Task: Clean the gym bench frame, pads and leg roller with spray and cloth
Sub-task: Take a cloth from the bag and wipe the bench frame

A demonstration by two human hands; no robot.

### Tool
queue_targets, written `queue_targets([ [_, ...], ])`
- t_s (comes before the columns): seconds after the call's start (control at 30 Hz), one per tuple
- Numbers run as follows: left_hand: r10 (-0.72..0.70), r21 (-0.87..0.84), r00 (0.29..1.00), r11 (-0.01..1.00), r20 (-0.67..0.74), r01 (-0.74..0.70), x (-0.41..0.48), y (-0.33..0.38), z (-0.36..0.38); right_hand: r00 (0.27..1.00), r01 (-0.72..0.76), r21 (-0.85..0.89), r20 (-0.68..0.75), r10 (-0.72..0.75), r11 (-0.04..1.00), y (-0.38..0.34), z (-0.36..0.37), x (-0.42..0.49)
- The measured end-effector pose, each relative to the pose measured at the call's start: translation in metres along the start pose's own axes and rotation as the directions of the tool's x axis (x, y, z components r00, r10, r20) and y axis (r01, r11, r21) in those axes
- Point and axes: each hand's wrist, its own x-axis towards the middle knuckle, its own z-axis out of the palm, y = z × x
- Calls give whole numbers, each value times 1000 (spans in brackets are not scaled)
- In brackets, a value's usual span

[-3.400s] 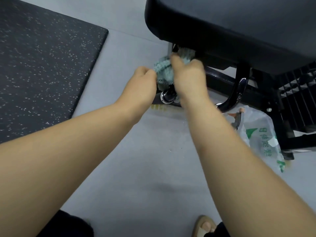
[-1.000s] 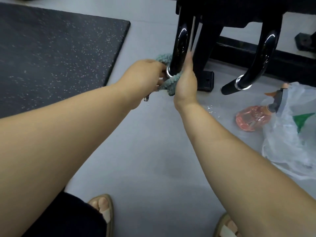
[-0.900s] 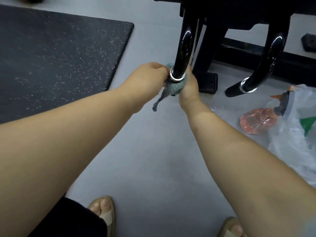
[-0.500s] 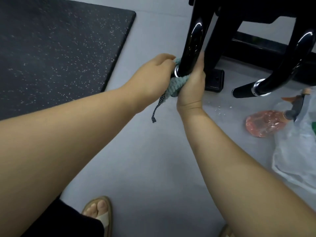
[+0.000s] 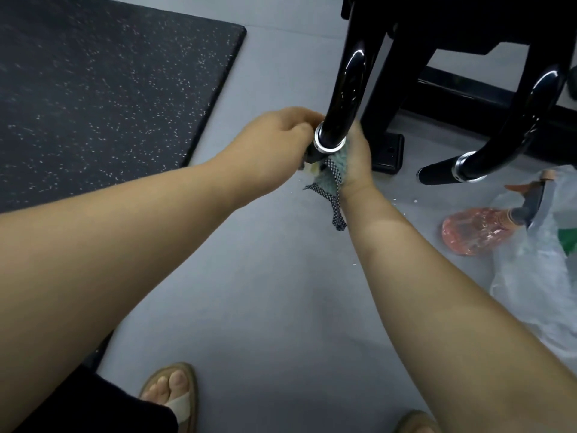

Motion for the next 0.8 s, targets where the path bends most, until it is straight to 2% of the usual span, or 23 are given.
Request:
queue_targets([
  [0.13,-41,-148,982,989,-185,14,10,2,-5,972,216,32,-97,-212,976,7,9,-8],
  [0.23,-76,-52,984,996,-164,68,13,-6,-2,915,366,56,-202,-348,929,27,12,-2],
  [0.3,-140,-20,987,990,-78,139,12,-12,0,925,297,60,-266,-272,953,35,8,6],
  [0.37,-208,-61,978,976,-4,207,11,-15,1,952,142,71,-282,-117,987,39,2,15],
  [0.43,-233,-97,972,968,9,233,10,-13,1,963,95,136,-264,-56,986,39,-1,14],
  [0.6,-205,-140,977,971,-61,195,11,-8,-9,943,218,97,-278,-184,971,24,16,-8],
  [0.67,-203,-166,975,968,-93,186,10,-5,-10,913,328,58,-275,-300,943,15,27,-19],
  [0.73,-192,-170,975,971,-116,171,9,-1,-10,861,429,-54,-279,-426,902,17,30,-27],
  [0.8,-201,-136,973,973,-113,185,7,0,-7,837,472,-95,-266,-479,877,21,29,-31],
])
